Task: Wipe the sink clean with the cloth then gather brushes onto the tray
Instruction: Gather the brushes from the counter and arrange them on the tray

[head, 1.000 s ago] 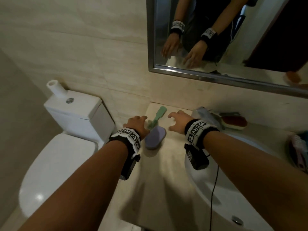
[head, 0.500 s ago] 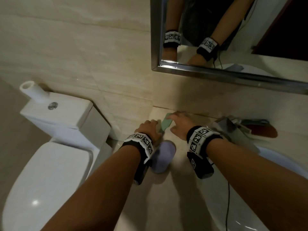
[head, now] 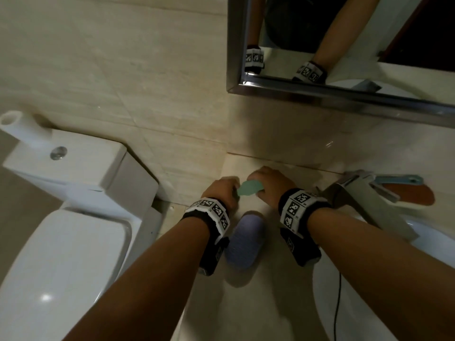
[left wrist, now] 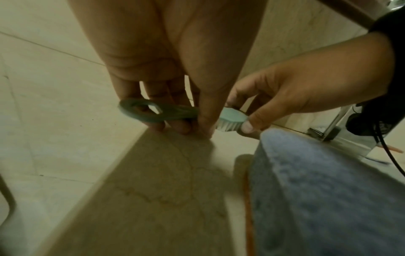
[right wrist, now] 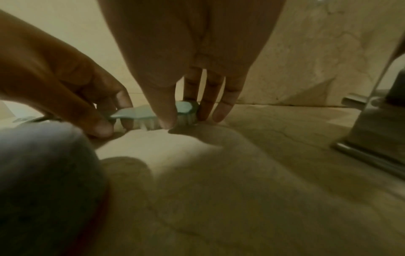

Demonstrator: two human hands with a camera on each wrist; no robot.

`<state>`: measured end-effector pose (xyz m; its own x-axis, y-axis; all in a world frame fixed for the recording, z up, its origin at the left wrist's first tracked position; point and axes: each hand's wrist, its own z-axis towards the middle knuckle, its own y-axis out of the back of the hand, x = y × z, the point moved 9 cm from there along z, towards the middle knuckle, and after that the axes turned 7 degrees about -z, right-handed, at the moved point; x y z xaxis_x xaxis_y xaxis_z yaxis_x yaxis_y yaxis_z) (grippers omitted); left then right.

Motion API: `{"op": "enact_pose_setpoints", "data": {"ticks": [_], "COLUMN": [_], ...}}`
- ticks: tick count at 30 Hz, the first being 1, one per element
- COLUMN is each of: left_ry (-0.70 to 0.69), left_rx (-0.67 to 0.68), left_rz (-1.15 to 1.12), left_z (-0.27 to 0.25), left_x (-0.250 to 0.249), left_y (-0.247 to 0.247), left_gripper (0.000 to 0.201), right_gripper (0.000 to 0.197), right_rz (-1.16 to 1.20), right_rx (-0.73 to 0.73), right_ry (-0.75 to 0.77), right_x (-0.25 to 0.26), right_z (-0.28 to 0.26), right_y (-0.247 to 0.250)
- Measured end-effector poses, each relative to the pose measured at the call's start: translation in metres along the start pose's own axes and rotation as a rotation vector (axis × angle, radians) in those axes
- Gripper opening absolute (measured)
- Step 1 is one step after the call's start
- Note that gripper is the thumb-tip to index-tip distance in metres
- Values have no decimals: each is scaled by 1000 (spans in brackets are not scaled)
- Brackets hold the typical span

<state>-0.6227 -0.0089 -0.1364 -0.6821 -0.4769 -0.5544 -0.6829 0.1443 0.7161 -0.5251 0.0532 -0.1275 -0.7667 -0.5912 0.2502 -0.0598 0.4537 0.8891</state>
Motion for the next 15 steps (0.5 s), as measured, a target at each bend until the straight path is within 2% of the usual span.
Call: {"op": "enact_pose_setpoints", "data": {"ticks": [4, 9, 15], "left_ry": [-9, -42, -132], "left_rx": [-23, -93, -114], "left_rz": [43, -68, -38], "left_z": [-5, -33, -73], "left_x": [4, -1, -26], "left_y": [11, 36, 56], "left_gripper": [33, 30, 23], "right_gripper": [40, 42, 42], "right_rz": [31, 83, 96], "right_rx": [21, 34, -40], "right_ry": [-15, -20, -36], "right_x": [-2, 5, 20], "right_z": [-5, -31, -75], "right_y": [-1, 8, 40]}}
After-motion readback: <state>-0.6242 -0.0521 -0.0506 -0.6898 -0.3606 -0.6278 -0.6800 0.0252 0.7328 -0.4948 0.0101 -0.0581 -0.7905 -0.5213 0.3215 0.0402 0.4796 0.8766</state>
